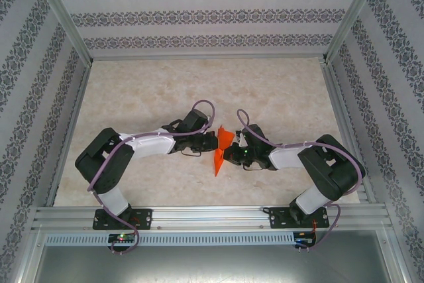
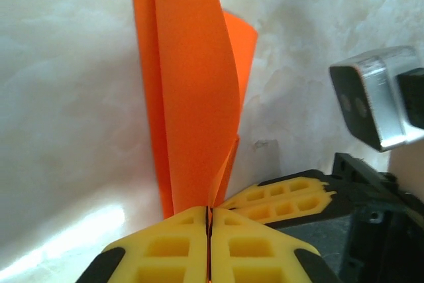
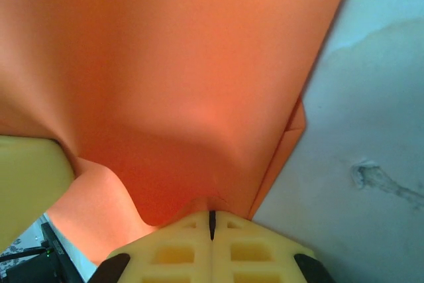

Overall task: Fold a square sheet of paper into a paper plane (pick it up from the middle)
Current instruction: Fold the wing for the fifth time at the center of the table.

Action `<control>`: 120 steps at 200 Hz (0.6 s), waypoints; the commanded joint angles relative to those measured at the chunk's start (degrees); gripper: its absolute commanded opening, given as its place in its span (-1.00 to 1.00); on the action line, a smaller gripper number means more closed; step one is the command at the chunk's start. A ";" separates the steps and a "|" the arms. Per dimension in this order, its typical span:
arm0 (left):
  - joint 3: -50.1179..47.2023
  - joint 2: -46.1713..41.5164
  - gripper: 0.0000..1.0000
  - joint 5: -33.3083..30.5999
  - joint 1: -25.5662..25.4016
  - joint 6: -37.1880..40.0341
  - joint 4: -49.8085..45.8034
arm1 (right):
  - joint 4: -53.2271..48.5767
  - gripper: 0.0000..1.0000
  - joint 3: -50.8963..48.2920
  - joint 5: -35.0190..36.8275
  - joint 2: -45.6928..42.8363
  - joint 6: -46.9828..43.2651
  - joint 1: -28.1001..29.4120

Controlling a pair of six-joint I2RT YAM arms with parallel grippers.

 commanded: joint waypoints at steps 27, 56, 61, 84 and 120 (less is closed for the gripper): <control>0.43 -0.72 -0.52 -4.07 -0.67 2.92 -5.44 | -4.35 -1.00 -1.76 3.53 1.03 -0.01 -1.02; -2.05 -3.34 -0.36 -3.55 -0.67 1.42 -2.52 | -3.69 -1.00 -1.89 3.20 1.14 0.07 -1.12; -2.61 -3.55 -0.35 -2.85 -0.67 0.95 -1.28 | -3.53 -1.00 -1.86 3.12 1.17 0.16 -1.11; -4.11 -3.28 -0.35 0.65 -0.68 -0.71 2.32 | -2.96 -1.00 -1.93 2.80 1.52 0.32 -1.18; -5.09 -3.12 -0.36 1.70 -0.75 -0.57 2.78 | -2.49 -1.00 -2.28 2.53 1.47 0.56 -1.29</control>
